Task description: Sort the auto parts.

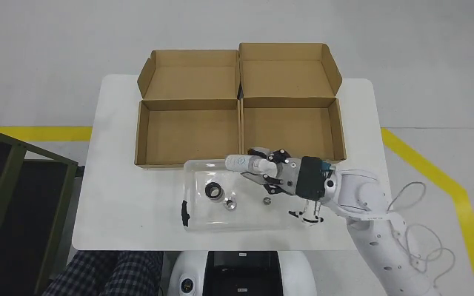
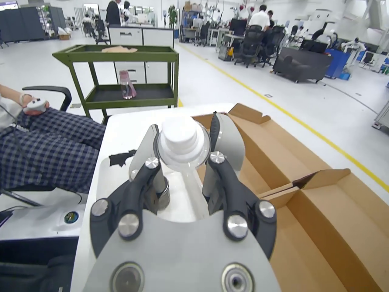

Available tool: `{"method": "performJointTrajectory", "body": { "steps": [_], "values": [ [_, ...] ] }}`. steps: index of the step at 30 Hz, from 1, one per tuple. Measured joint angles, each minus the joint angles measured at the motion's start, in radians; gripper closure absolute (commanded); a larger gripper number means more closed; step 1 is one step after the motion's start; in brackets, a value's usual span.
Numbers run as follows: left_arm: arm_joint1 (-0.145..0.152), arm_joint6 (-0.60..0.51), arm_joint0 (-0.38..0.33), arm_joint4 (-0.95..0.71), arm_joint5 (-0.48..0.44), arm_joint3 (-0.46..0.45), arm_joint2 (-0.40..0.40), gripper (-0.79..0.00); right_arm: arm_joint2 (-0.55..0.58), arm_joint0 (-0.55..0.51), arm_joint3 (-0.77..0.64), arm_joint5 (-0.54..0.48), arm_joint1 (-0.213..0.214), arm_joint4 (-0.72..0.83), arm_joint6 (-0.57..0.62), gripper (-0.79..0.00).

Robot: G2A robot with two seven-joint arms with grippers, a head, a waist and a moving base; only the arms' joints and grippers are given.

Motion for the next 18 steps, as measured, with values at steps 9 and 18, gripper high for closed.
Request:
{"method": "performJointTrajectory", "body": {
  "steps": [9, 18],
  "values": [
    [0.000, 0.000, 0.000, 0.000, 0.000, 0.000, 0.000, -0.785, 0.023, 0.033, -0.001, 0.084, -0.010, 0.157, -0.087, 0.000],
    [0.000, 0.000, 0.000, 0.000, 0.000, 0.000, 0.000, -0.785, 0.017, 0.086, -0.018, 0.133, -0.020, 0.237, -0.096, 0.000]
  ]
}}
